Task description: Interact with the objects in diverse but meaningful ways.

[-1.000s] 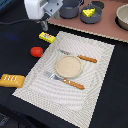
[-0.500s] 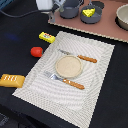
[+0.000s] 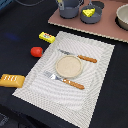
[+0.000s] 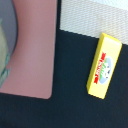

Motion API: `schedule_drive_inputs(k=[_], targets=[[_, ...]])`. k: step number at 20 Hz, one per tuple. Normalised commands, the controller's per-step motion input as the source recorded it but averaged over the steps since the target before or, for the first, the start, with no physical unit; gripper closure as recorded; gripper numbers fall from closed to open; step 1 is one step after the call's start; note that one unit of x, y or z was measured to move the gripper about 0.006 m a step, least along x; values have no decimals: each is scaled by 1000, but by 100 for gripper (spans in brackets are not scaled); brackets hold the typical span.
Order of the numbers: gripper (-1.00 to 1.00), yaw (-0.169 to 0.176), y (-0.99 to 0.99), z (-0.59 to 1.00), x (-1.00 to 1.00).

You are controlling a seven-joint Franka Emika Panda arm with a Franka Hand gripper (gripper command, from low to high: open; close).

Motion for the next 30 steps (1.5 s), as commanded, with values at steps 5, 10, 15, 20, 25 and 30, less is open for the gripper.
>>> schedule_drive_inputs(k=[5, 10, 15, 20, 25, 30], targets=[[-100, -31, 438, 115, 187], [-100, -60, 261, 7, 209], [-100, -80, 192, -35, 198], [-100, -67, 225, -85, 217], [-100, -60, 243, -139, 223], [-100, -49, 256, -175, 258]])
